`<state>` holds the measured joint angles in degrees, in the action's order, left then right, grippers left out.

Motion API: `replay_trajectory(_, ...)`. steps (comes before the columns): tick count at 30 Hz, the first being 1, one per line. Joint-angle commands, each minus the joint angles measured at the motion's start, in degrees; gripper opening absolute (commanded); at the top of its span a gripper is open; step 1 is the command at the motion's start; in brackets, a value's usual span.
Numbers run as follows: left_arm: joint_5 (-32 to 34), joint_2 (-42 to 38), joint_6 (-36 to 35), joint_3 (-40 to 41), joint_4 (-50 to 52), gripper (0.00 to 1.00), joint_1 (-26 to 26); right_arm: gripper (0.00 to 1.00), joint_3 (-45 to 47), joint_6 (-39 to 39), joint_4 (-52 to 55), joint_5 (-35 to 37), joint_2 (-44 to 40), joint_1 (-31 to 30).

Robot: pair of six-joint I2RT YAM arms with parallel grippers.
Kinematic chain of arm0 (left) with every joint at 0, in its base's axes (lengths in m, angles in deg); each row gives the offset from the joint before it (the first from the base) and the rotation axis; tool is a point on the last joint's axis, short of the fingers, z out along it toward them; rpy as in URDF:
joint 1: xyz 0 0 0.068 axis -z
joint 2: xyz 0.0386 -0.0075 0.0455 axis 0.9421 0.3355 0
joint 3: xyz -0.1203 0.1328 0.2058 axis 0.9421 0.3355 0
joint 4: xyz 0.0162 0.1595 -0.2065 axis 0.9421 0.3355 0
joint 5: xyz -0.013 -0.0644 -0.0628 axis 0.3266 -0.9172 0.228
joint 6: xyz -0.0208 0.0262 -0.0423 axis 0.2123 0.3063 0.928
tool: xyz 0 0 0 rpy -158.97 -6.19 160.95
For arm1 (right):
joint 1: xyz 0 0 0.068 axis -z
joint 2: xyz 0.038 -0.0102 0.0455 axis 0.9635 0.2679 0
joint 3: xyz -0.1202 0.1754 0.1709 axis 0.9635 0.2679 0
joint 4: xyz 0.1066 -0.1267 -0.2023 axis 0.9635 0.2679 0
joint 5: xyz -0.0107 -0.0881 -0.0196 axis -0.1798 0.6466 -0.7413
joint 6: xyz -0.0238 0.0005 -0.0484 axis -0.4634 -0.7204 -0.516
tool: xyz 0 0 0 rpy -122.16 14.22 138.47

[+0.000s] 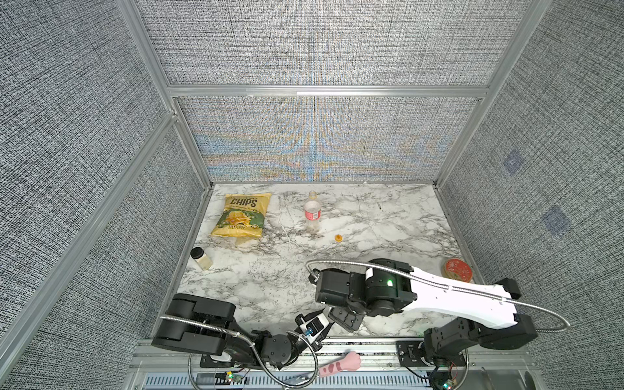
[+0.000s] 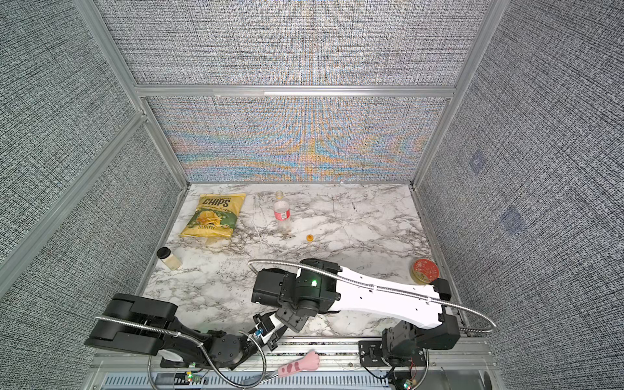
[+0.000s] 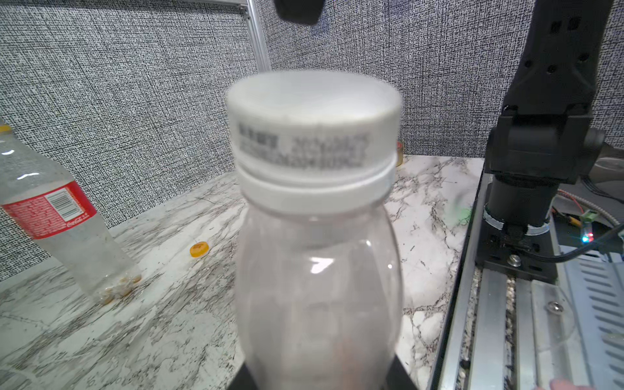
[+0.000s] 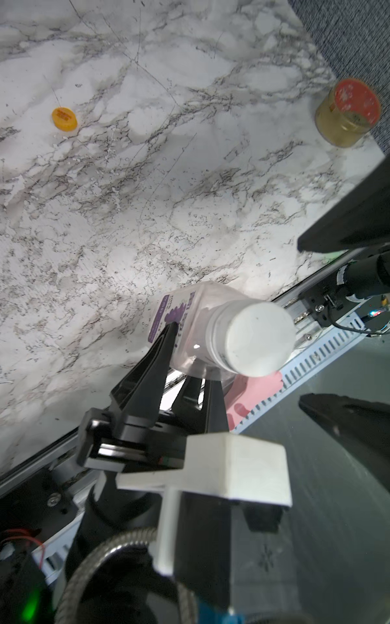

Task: Screw on the bottle caps
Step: Screw the bottle cap onto the plastic bottle.

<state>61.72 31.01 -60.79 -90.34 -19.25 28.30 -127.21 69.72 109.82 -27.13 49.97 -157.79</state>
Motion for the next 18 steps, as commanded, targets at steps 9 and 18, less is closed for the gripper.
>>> replay_trajectory(9, -0.32, 0.22, 0.26, -0.33, -1.91, 0.32, -0.01, 0.56, 2.24, -2.29, -2.29, 1.17, 0.97, -1.02)
replay_trajectory(18, -0.41, 0.01, 0.26, -0.29, -2.00, 0.32, -0.03, 0.47, 3.24, -2.20, -3.41, 2.72, 1.69, -1.05)
